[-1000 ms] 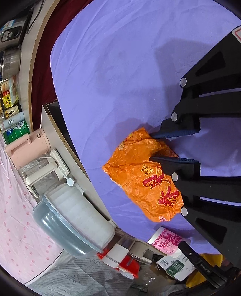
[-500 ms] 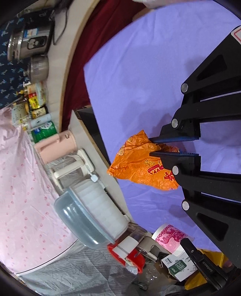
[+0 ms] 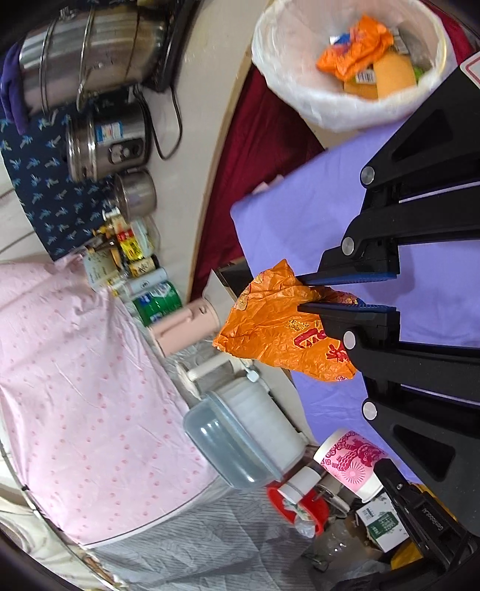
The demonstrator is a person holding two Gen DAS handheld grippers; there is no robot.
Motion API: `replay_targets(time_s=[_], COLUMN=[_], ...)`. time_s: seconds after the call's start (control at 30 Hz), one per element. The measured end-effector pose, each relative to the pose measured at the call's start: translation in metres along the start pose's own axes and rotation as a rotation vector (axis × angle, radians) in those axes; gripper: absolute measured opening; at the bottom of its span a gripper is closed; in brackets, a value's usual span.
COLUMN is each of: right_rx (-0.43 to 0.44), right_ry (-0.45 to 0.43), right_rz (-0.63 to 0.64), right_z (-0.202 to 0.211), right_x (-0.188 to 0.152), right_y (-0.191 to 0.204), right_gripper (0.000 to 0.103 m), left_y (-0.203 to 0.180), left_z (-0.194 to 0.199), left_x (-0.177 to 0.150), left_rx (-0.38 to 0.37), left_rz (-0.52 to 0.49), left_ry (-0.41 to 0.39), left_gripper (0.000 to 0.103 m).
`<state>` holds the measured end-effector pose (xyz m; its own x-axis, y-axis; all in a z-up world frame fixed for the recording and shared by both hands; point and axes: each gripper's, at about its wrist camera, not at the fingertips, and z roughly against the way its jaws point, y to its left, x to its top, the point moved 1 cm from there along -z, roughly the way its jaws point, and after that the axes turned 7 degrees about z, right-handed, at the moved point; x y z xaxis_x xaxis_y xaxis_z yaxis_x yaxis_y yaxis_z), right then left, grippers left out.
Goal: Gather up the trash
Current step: 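Lift the cup and snack bag and carry both over the bin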
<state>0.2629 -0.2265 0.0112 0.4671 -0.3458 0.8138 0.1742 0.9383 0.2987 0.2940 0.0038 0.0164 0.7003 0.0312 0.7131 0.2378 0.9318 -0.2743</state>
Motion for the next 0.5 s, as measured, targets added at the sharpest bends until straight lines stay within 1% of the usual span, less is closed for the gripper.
replay_targets(time_s=[0.2,0.5], right_rx=[-0.062,-0.179], right_ry=[-0.05,-0.109], right_rz=[-0.027,-0.108], right_z=[0.052,0.125], right_x=[0.007,0.001], right_y=[-0.05,-0.146], right_gripper=[0.009,0.009], left_y=[-0.058,-0.155], left_z=[0.014,0.019], left_x=[-0.016,-0.054], left_rx=[-0.054,-0.152], left_rz=[-0.061,-0.171], left_ry=[0.005,0.049], left_gripper=[0.006,0.006])
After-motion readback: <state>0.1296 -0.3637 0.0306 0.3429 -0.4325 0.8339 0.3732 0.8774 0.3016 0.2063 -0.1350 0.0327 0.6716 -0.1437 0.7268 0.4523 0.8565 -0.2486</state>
